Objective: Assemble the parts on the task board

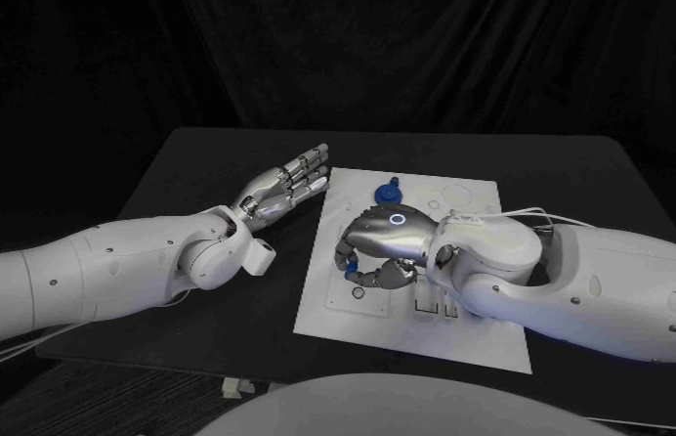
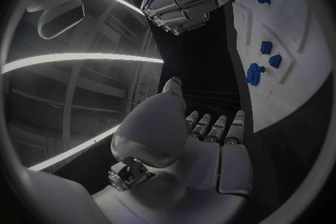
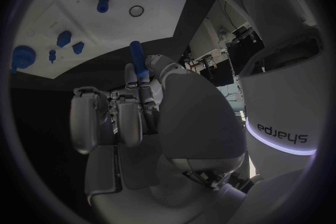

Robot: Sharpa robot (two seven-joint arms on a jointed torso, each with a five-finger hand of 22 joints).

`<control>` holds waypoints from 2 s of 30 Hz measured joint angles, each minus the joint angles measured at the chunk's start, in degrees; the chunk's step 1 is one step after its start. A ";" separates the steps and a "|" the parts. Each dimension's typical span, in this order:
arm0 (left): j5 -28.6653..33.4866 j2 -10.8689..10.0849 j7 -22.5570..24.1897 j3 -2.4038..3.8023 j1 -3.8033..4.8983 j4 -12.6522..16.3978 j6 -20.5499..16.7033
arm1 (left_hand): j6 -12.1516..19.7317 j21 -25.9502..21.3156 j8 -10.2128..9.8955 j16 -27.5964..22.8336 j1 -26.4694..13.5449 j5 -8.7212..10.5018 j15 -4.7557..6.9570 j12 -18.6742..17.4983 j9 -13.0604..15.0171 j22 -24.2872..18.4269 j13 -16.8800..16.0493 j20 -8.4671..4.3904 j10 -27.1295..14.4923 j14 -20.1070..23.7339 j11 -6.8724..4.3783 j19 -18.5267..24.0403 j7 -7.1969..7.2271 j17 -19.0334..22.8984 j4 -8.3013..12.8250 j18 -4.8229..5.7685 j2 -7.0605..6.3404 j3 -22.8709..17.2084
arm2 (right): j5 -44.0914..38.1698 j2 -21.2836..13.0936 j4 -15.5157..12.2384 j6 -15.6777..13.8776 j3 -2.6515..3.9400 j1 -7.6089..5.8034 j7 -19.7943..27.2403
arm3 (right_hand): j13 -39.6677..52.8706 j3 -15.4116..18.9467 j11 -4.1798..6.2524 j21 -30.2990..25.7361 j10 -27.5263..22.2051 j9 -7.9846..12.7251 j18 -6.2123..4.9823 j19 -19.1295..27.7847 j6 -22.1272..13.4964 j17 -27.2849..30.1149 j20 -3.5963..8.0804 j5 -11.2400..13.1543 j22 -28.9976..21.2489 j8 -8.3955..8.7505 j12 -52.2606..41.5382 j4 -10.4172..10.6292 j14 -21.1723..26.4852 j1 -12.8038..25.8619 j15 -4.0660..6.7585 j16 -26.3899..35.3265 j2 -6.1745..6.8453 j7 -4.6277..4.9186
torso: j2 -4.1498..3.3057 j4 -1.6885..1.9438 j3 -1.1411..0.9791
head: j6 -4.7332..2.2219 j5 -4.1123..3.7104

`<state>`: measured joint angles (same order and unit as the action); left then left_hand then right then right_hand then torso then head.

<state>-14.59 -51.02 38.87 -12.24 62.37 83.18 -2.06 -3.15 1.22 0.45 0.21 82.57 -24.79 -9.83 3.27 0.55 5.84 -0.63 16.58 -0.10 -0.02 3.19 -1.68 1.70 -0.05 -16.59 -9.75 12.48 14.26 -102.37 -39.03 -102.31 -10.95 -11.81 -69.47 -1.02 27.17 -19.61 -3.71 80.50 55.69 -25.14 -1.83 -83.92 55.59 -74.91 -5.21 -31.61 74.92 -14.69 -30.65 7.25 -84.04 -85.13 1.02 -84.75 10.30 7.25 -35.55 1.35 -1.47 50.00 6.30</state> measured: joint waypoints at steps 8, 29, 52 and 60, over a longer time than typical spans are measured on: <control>0.00 -0.04 0.00 0.00 0.00 0.08 -0.02 | 0.08 0.00 0.00 0.00 0.24 -0.24 0.00 0.00 0.00 0.09 0.00 0.00 0.00 0.00 0.00 0.00 -0.08 -0.01 0.07 0.00 0.24 -0.07 | -1.80 0.04 0.26 0.81 -0.01 1.87 0.00 | 0.00 -0.08 -0.09 -0.04 0.09 -0.05 0.00 0.00 -0.20 0.00 0.00 0.21 0.00 0.00 -0.16 -0.08 0.00 0.00 0.00 0.09 0.00 -0.20 | -0.01 0.00 0.01 | 0.00 0.34; 0.00 0.53 0.00 0.00 0.00 -0.12 0.08 | 0.08 0.00 0.00 0.00 0.47 -0.23 0.00 0.00 0.00 0.14 0.00 0.00 0.19 0.00 0.19 0.00 -0.07 -0.04 0.23 0.00 0.47 -0.23 | -6.08 -0.41 1.33 0.62 -0.01 4.44 0.00 | 0.02 -0.24 -0.10 -0.27 0.10 -0.04 0.00 0.00 -0.40 0.00 0.00 0.65 -0.01 0.00 -0.13 -0.24 0.00 -0.01 0.00 0.21 -0.01 0.00 | 0.00 -0.03 0.01 | 0.00 0.45; 0.00 0.86 0.00 0.00 0.00 -0.31 0.37 | 0.08 0.00 0.00 0.00 0.47 -0.45 0.00 0.00 -0.01 0.19 0.00 0.00 0.19 0.00 0.19 0.00 -0.07 0.00 0.39 0.00 0.47 -0.38 | -7.67 -0.63 2.56 -0.62 -0.02 5.20 0.13 | 0.04 -0.33 0.03 -0.27 -0.03 -0.07 0.00 0.00 -0.73 0.00 0.00 0.87 0.03 0.00 -0.26 -0.33 0.00 -0.07 0.00 0.21 -0.07 -0.07 | -0.01 -0.02 -0.01 | 0.00 0.31; 0.00 0.90 0.00 0.00 0.00 -0.34 0.50 | 0.08 0.00 0.00 0.00 0.47 -0.45 0.00 0.00 -0.01 0.26 0.00 0.00 -0.02 0.00 0.40 0.00 -0.07 -0.01 0.39 0.00 0.47 -0.38 | -7.91 -0.59 2.89 -0.88 -0.03 5.56 0.19 | 0.02 -0.38 0.02 -0.27 -0.02 -0.08 0.01 0.00 -0.81 0.00 0.00 0.98 0.03 0.00 -0.24 -0.38 0.00 -0.07 0.00 0.21 -0.07 0.01 | 0.00 -0.02 -0.01 | 0.00 0.42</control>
<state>-14.59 -50.13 38.87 -12.24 62.37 82.83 -1.57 -3.07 1.22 0.45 0.21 83.04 -25.24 -9.83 3.27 0.54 6.11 -0.63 16.58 -0.11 -0.02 3.59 -1.68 1.63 -0.07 -16.20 -9.75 12.95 13.88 -110.28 -39.62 -99.41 -11.82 -11.85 -63.91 -0.82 27.19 -19.99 -3.68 80.24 55.67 -25.22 -1.83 -83.92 54.77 -74.91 -5.21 -30.63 74.94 -14.69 -30.89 6.87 -84.04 -85.20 1.02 -84.53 10.23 7.27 -35.55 1.33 -1.47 50.00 6.72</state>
